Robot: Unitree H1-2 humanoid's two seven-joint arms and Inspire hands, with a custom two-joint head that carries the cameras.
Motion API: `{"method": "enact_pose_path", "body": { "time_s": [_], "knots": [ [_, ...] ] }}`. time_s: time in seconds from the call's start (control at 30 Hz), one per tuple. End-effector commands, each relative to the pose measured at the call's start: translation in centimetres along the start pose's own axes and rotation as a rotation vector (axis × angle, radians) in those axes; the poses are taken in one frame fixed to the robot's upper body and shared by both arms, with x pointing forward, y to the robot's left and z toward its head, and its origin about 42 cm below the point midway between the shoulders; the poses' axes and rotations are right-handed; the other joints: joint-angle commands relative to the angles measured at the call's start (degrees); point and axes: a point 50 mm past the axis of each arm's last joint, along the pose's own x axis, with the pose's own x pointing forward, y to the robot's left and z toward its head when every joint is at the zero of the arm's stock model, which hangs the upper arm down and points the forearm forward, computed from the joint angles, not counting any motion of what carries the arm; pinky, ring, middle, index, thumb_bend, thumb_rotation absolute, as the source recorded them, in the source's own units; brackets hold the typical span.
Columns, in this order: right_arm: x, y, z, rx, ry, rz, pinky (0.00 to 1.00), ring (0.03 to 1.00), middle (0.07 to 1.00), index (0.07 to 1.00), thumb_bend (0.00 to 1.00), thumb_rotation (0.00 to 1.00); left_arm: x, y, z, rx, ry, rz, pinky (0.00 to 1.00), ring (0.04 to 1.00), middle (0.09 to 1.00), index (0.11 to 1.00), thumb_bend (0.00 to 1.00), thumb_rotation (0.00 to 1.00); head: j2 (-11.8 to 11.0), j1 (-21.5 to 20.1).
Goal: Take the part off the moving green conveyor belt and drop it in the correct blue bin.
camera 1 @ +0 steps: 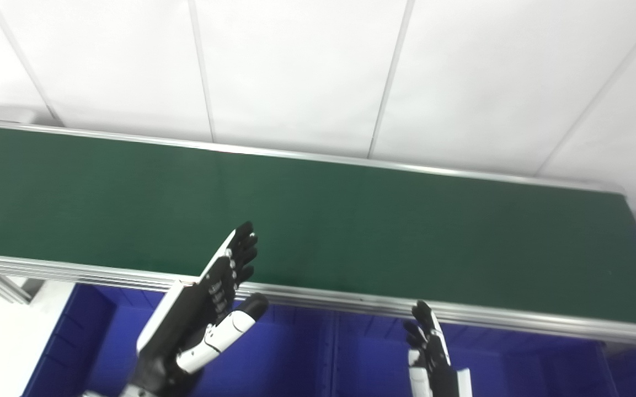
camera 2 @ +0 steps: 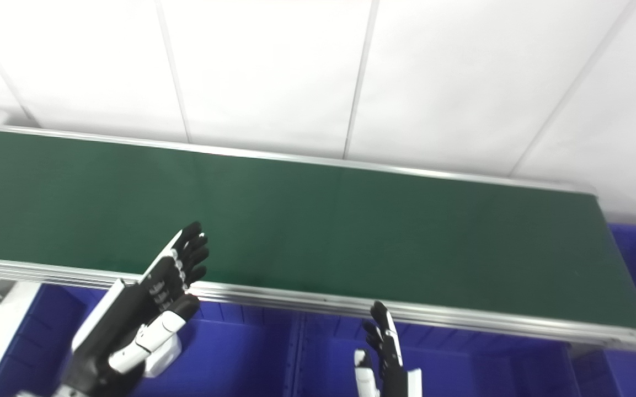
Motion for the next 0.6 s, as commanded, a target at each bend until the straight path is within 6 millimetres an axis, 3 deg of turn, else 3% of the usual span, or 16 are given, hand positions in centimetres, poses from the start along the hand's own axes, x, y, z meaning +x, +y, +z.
{"method": "enact_pose_path", "body": {
  "time_s": [0.0,0.3,0.57],
  "knots": [
    [0.8,4.5,2.9,0.129,-0.043,-0.017,0.87,0.864,0.913,0.929,0.58,0.98,0.2,0.3,-0.8,-0.006,0.002,0.004,1.00,1.000,1.000,1.000,0.36,0.86,0.40,-2.32],
    [1.9,6.1,3.4,0.072,-0.070,0.008,0.86,0.886,0.930,0.943,0.56,1.00,1.7,3.3,-3.4,0.064,0.016,-0.002,1.00,1.000,1.000,1.000,0.42,0.82,2.00,-10.66],
    [2.3,6.5,3.6,0.073,-0.072,-0.003,0.85,0.880,0.931,0.942,0.56,1.00,2.1,4.8,-4.2,0.086,0.047,0.023,1.00,1.000,1.000,1.000,0.56,0.78,2.63,-11.50]
  ]
}}
